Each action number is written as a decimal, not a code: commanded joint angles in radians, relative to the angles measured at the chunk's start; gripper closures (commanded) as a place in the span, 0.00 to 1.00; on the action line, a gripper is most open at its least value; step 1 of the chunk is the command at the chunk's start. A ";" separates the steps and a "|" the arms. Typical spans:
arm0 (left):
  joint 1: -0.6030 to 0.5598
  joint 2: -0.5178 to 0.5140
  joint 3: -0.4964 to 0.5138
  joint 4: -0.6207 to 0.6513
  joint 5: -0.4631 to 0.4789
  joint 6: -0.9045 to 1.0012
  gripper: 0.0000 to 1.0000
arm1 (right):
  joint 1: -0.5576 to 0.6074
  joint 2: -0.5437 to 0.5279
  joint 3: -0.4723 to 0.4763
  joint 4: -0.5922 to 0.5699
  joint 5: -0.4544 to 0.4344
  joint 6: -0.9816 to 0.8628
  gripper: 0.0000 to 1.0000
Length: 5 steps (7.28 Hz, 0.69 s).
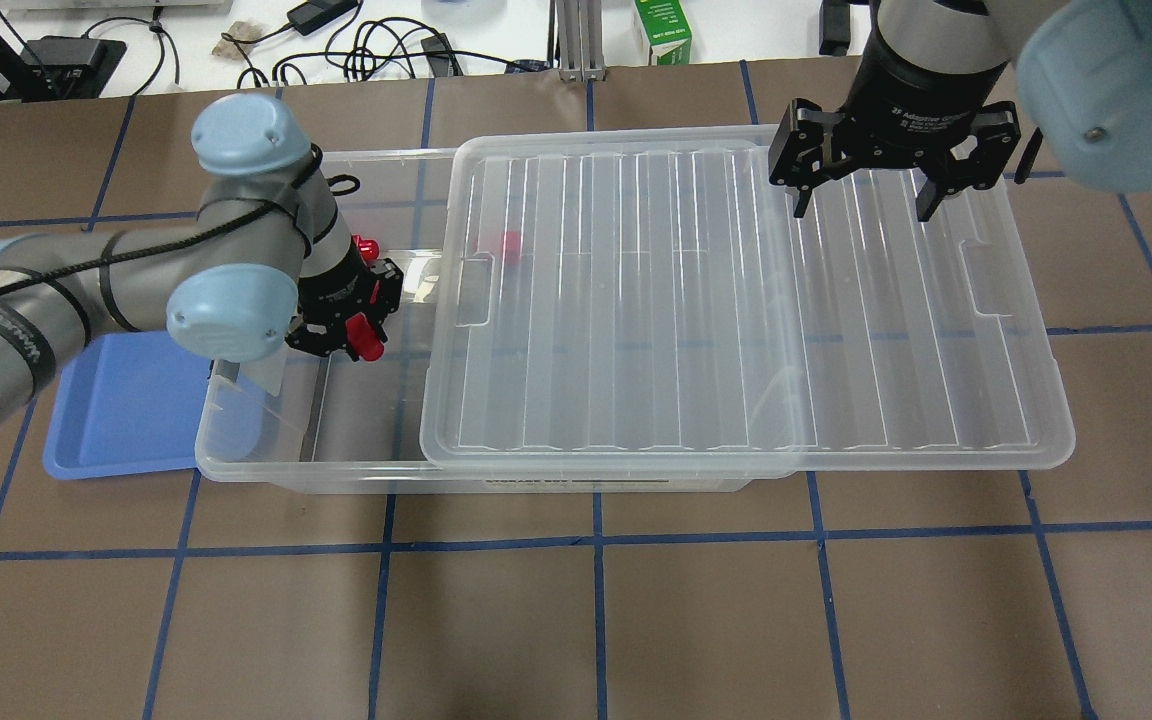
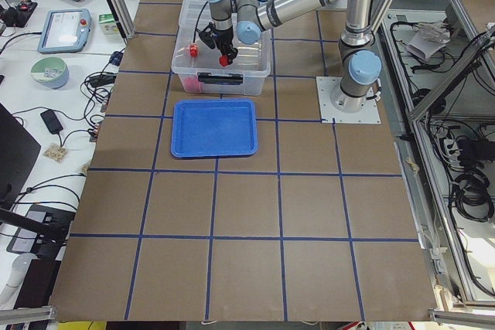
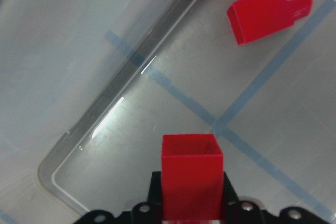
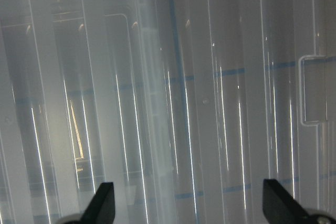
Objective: Place red block in blue tray from box
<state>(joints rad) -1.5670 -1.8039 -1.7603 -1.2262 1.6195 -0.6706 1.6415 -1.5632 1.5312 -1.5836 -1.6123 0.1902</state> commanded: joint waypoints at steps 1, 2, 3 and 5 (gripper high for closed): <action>0.004 0.040 0.235 -0.275 0.005 0.095 0.78 | 0.000 0.000 0.000 0.001 0.000 0.000 0.00; 0.011 0.047 0.287 -0.323 0.011 0.202 0.77 | 0.000 0.000 0.000 0.001 0.000 0.000 0.00; 0.062 0.051 0.309 -0.332 0.010 0.356 0.77 | 0.000 0.000 0.001 0.001 0.000 0.000 0.00; 0.239 0.040 0.302 -0.325 -0.007 0.617 0.78 | 0.000 0.000 0.000 -0.001 -0.001 0.002 0.00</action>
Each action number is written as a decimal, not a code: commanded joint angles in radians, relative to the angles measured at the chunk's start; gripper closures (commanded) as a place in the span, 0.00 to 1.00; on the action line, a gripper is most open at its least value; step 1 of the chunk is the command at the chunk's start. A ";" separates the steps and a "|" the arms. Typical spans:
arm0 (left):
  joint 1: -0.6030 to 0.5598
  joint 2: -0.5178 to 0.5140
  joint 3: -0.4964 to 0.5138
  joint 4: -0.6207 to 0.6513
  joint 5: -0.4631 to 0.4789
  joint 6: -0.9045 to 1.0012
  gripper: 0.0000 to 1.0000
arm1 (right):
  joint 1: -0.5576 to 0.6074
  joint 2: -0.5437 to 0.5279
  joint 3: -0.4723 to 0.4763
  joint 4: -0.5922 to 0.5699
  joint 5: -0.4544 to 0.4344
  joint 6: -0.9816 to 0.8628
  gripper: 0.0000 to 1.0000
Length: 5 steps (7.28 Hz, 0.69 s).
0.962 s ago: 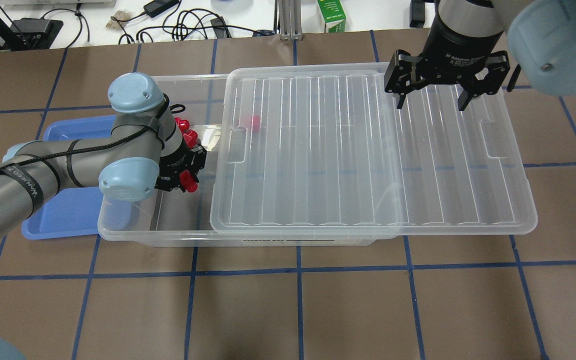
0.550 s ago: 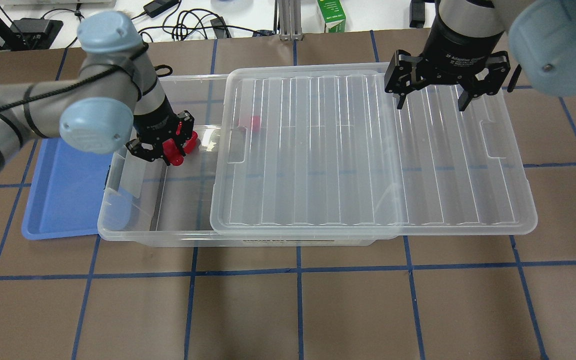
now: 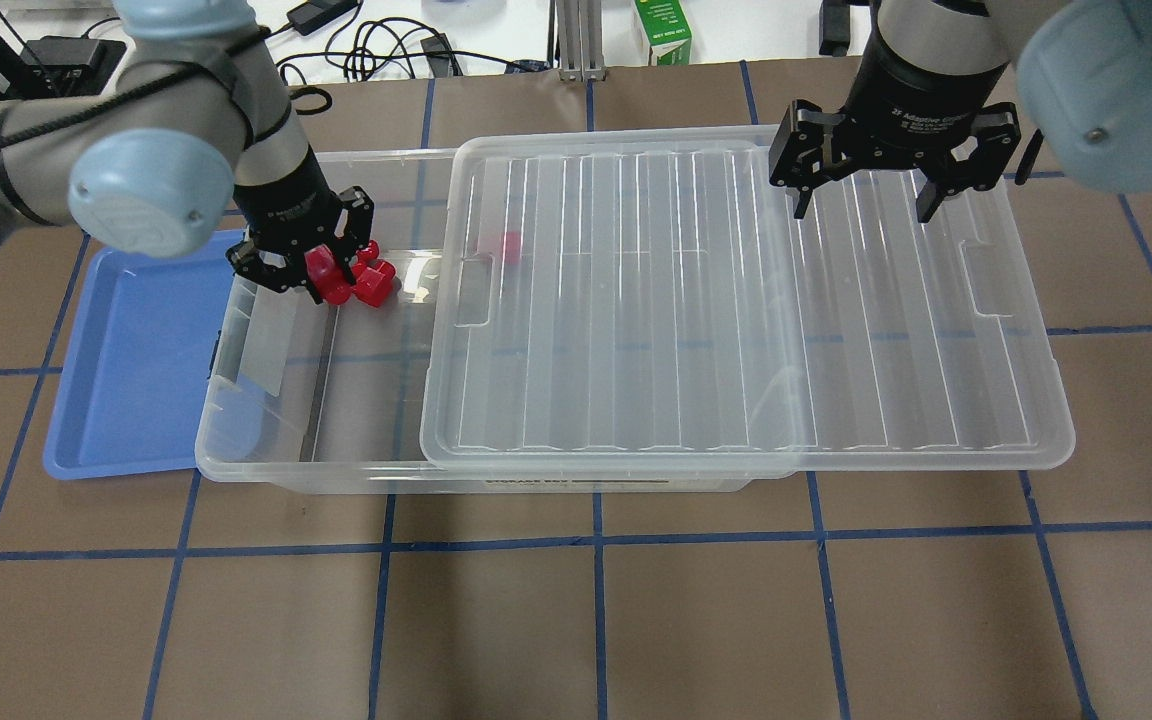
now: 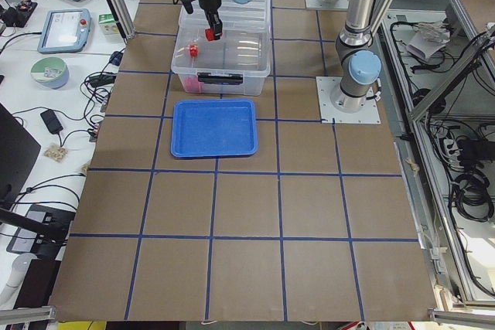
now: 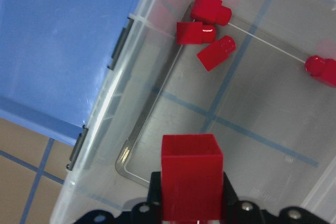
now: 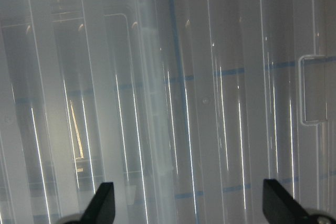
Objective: Place red block in blue tray from box
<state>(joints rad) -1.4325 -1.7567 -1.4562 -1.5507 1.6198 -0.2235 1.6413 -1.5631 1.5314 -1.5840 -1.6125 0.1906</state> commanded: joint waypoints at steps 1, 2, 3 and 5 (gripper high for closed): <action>0.183 -0.029 -0.010 0.006 -0.009 0.287 0.78 | -0.005 0.002 0.000 -0.001 -0.003 -0.006 0.00; 0.225 -0.046 -0.019 0.017 -0.006 0.367 0.78 | -0.023 0.002 -0.002 -0.002 -0.009 -0.020 0.00; 0.251 -0.073 -0.045 0.090 -0.005 0.471 0.78 | -0.082 0.002 0.001 0.002 -0.009 -0.067 0.00; 0.328 -0.101 -0.155 0.255 -0.006 0.561 0.78 | -0.273 0.003 0.022 0.003 -0.010 -0.323 0.00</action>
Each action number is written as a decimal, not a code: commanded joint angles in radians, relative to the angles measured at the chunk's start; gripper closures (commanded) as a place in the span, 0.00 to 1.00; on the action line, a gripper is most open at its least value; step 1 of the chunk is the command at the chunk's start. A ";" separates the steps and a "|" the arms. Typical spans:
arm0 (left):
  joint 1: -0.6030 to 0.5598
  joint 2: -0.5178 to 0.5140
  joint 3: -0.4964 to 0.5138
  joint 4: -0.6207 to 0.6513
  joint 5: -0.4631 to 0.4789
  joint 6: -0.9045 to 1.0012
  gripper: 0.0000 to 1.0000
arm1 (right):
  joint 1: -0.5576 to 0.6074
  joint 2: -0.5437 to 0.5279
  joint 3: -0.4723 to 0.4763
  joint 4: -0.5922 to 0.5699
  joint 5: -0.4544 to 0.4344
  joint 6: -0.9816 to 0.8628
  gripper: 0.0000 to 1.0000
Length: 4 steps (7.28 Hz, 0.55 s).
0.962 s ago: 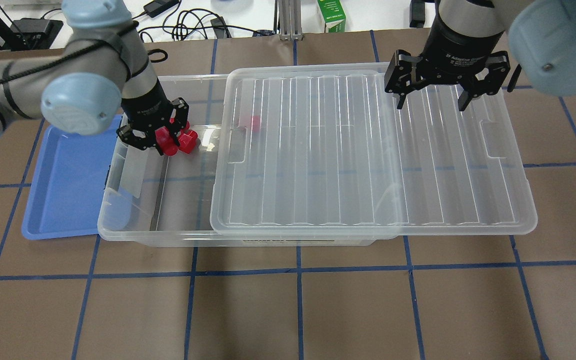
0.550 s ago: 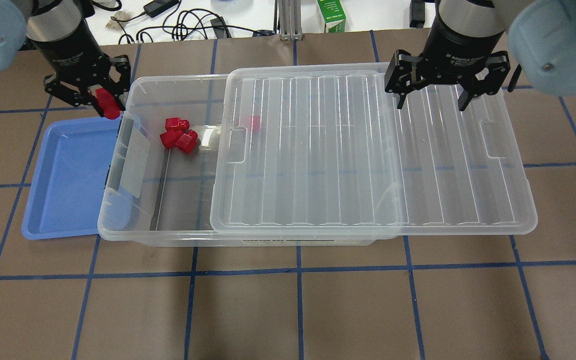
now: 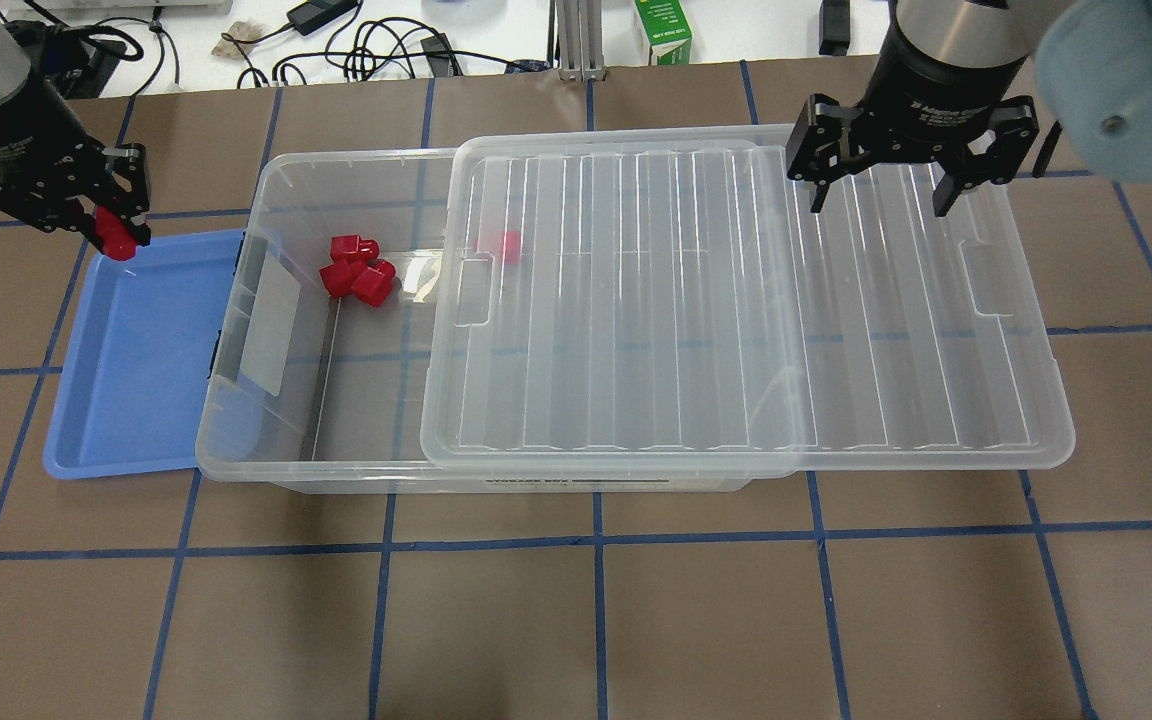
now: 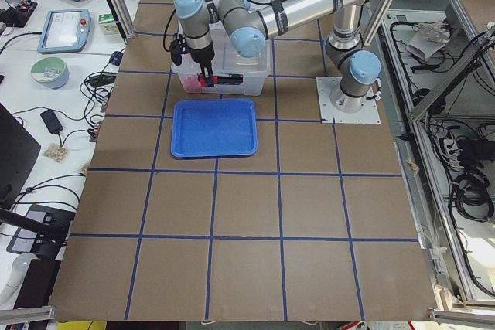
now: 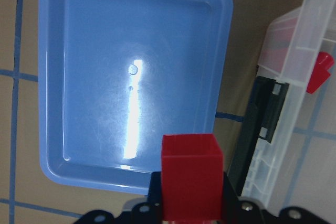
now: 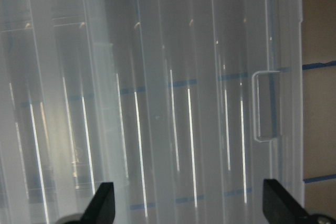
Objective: Place red block in blue tray from box
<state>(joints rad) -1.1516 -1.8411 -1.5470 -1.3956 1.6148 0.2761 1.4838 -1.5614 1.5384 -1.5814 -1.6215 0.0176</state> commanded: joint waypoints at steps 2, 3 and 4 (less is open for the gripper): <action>0.099 -0.033 -0.135 0.182 -0.012 0.110 0.78 | -0.317 0.007 0.084 -0.031 0.000 -0.273 0.02; 0.102 -0.049 -0.156 0.219 -0.035 0.141 0.78 | -0.348 0.018 0.118 -0.054 -0.007 -0.306 0.03; 0.102 -0.056 -0.177 0.236 -0.033 0.150 0.78 | -0.353 0.039 0.159 -0.099 -0.012 -0.306 0.03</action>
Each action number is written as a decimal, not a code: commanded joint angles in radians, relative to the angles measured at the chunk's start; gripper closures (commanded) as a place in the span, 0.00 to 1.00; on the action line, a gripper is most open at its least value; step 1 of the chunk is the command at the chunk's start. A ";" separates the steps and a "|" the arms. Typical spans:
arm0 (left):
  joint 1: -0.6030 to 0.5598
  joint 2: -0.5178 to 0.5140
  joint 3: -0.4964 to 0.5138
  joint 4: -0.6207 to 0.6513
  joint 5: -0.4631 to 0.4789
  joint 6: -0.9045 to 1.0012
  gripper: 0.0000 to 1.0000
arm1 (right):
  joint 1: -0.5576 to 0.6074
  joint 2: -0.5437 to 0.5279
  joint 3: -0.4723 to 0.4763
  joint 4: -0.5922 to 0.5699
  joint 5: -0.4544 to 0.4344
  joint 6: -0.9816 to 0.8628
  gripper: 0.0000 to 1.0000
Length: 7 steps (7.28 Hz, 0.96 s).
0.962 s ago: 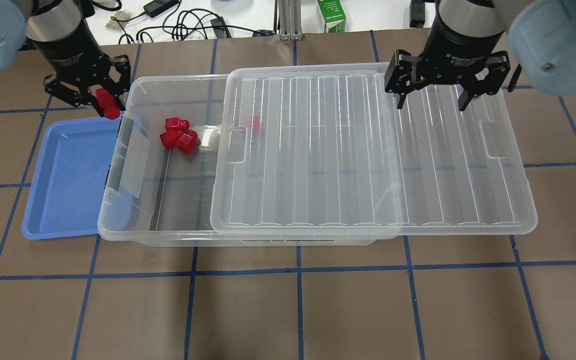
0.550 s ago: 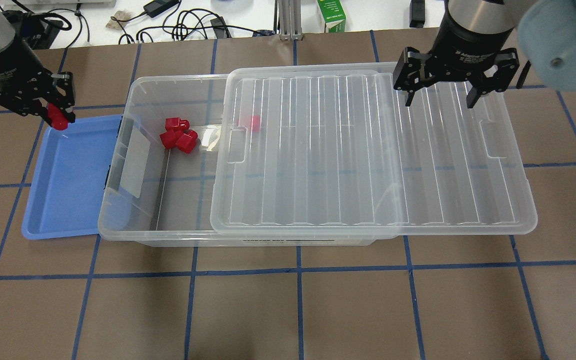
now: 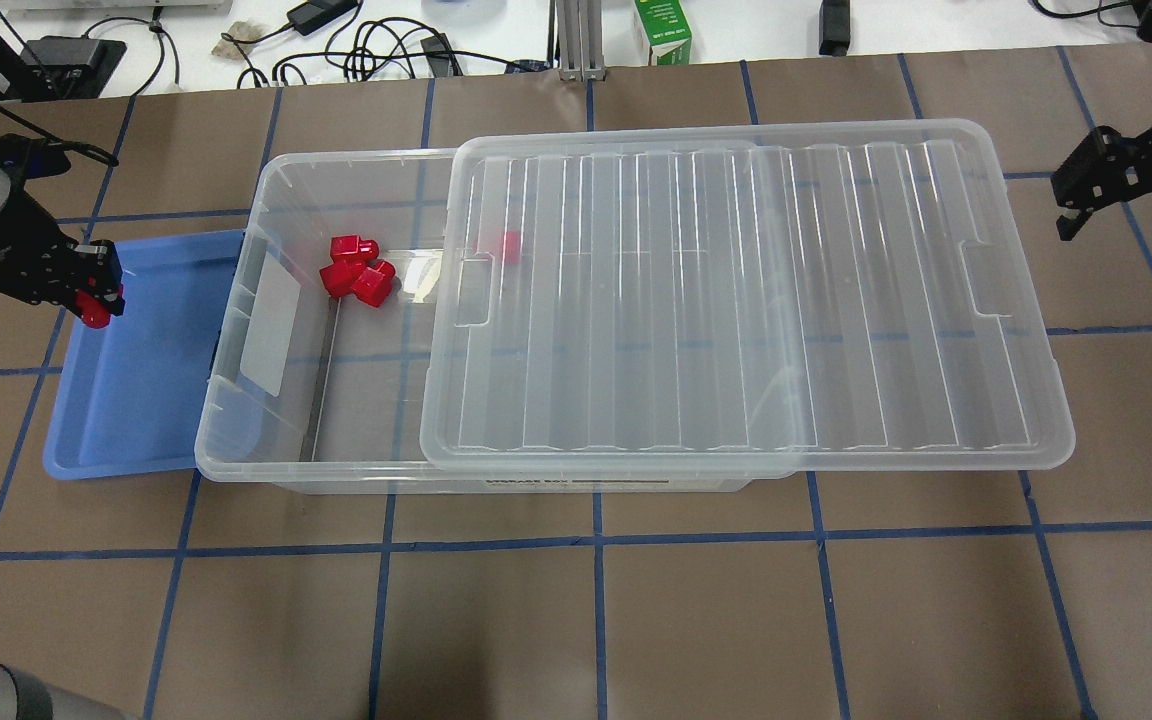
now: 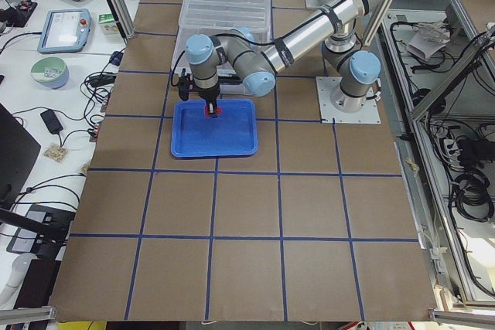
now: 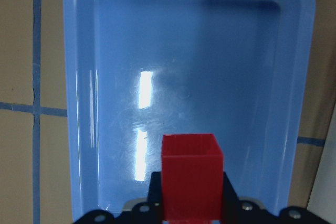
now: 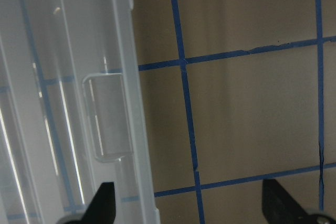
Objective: Place red block in blue tray from box
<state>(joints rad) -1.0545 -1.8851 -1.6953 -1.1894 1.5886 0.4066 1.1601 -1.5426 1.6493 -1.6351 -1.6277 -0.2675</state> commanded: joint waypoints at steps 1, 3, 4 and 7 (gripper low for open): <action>0.005 -0.017 -0.035 0.049 -0.007 0.021 0.77 | -0.030 0.038 0.090 -0.114 -0.015 -0.024 0.03; 0.005 -0.028 -0.035 0.050 -0.007 0.020 0.77 | -0.030 0.044 0.113 -0.149 -0.063 -0.025 0.03; 0.005 -0.034 -0.037 0.050 -0.007 0.020 0.77 | -0.030 0.048 0.113 -0.147 -0.061 -0.024 0.03; 0.007 -0.035 -0.082 0.111 -0.006 0.020 0.71 | -0.030 0.064 0.113 -0.144 -0.064 -0.035 0.01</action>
<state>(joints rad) -1.0488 -1.9198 -1.7569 -1.1119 1.5819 0.4254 1.1306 -1.4872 1.7622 -1.7810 -1.6914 -0.3019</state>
